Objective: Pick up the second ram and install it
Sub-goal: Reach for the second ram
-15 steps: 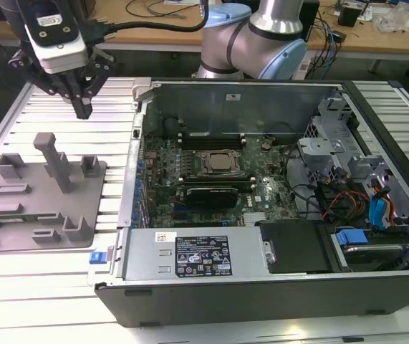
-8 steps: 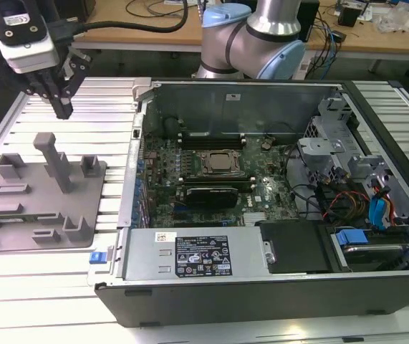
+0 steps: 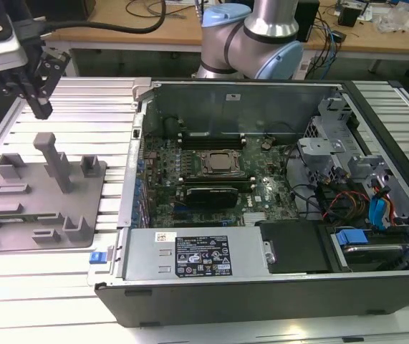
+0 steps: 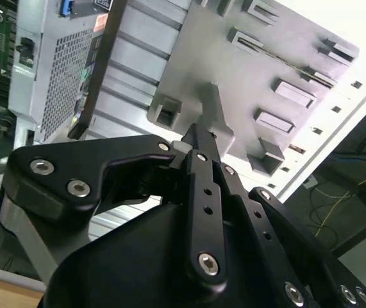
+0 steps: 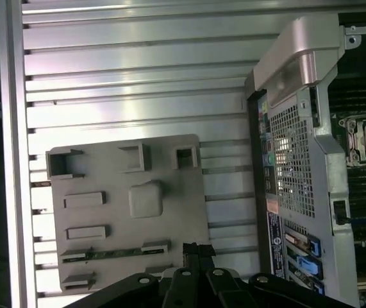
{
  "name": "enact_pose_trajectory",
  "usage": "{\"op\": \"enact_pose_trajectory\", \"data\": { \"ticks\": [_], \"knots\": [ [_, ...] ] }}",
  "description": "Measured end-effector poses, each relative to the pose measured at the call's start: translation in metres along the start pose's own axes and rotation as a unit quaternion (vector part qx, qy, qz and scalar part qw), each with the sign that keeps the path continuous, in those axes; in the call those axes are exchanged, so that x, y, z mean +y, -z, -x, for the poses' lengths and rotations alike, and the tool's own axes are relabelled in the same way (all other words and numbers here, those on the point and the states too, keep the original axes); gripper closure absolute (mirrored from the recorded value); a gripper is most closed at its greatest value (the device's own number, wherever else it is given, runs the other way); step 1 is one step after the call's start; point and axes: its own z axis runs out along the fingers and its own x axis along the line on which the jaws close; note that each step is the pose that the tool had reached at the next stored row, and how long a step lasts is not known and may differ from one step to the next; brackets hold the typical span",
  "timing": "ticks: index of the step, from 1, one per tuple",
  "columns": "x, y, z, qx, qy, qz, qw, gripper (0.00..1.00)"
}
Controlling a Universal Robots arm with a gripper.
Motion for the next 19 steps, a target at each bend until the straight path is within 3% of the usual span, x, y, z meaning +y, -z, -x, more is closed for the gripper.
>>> {"op": "enact_pose_trajectory", "data": {
  "ticks": [4,10,13,14,19],
  "knots": [
    [-0.0008,0.0001,-0.0107,-0.0001,0.000,0.0000,1.0000,0.92],
    [-0.0033,0.0000,-0.0438,-0.0006,0.000,0.0001,1.0000,0.92],
    [-0.0040,-0.0005,-0.0533,-0.0009,0.000,0.0001,1.0000,0.92],
    [-0.0046,-0.0009,-0.0606,-0.0011,0.000,0.0001,1.0000,0.92],
    [-0.0057,-0.0047,-0.0726,-0.0014,0.000,0.0001,1.0000,0.92]
  ]
}}
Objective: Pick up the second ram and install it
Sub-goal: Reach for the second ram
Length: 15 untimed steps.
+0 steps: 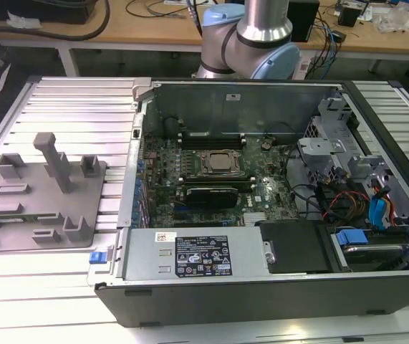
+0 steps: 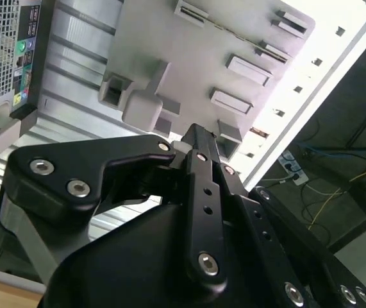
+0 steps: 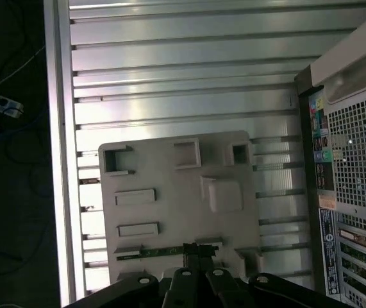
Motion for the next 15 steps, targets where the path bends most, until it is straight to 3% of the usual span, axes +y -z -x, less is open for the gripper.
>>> {"op": "enact_pose_trajectory", "data": {
  "ticks": [5,15],
  "knots": [
    [-0.0039,-0.0067,-0.0020,0.0000,0.000,0.0000,1.0000,0.92],
    [-0.0209,-0.0177,-0.0049,0.0000,0.000,0.0000,1.0000,0.92]
  ]
}}
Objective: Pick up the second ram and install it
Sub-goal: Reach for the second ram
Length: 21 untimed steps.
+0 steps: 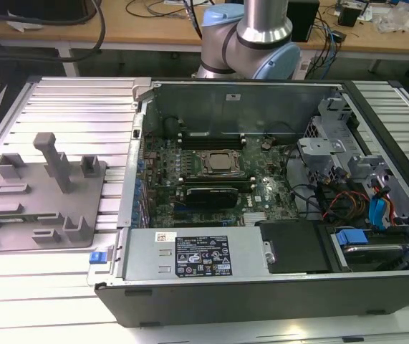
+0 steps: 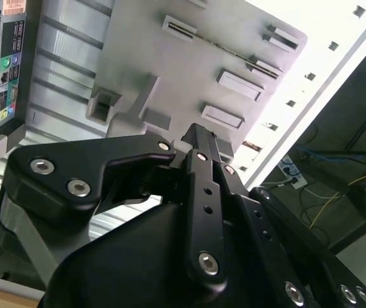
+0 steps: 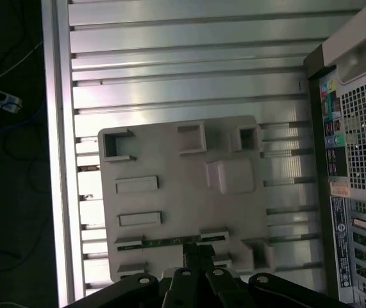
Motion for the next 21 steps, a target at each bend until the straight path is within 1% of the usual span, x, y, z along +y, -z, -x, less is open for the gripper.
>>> {"op": "enact_pose_trajectory", "data": {
  "ticks": [4,5,8,12,16,17,21],
  "knots": [
    [-0.0024,-0.0046,-0.0043,0.0000,0.000,0.0000,1.0000,0.92],
    [-0.0031,-0.0080,-0.0061,0.0000,0.000,0.0000,1.0000,0.92],
    [-0.0045,-0.0175,-0.0084,0.0000,0.000,0.0000,1.0000,0.92],
    [-0.0067,-0.0251,-0.0101,0.0000,0.000,0.0000,1.0000,0.92],
    [-0.0088,-0.0355,-0.0123,0.0000,0.000,0.0000,1.0000,0.92],
    [-0.0090,-0.0367,-0.0125,0.0001,0.000,0.0000,1.0000,0.92],
    [-0.0090,-0.0371,-0.0126,0.0000,0.000,0.0000,1.0000,0.92]
  ]
}}
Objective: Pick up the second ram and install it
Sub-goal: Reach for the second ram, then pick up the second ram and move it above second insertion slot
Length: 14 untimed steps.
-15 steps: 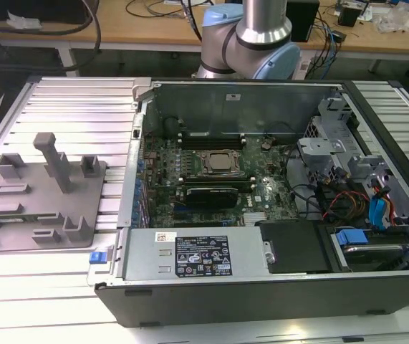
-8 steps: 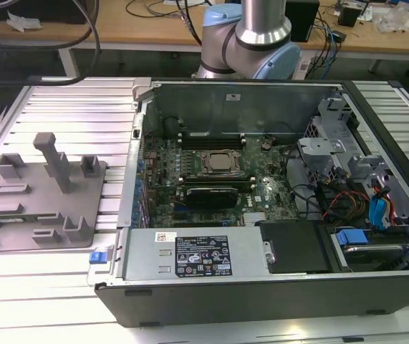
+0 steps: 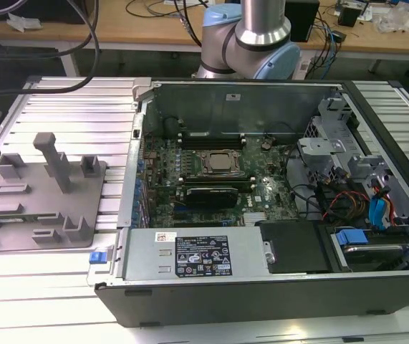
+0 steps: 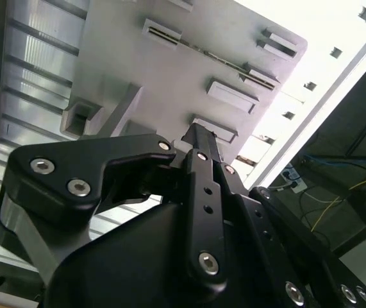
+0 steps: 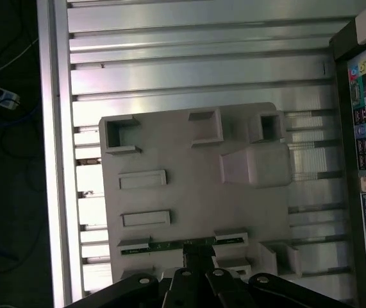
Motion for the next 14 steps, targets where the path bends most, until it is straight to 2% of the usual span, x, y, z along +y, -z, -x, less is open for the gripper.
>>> {"op": "enact_pose_trajectory", "data": {
  "ticks": [12,13,14],
  "knots": [
    [0.0000,-0.0006,0.0000,0.0001,0.001,0.0000,1.0000,0.92],
    [0.0000,-0.0006,0.0000,0.0003,0.006,0.0001,1.0000,0.92],
    [0.0000,-0.0009,0.0000,0.0011,0.024,0.0006,0.9997,0.92]
  ]
}}
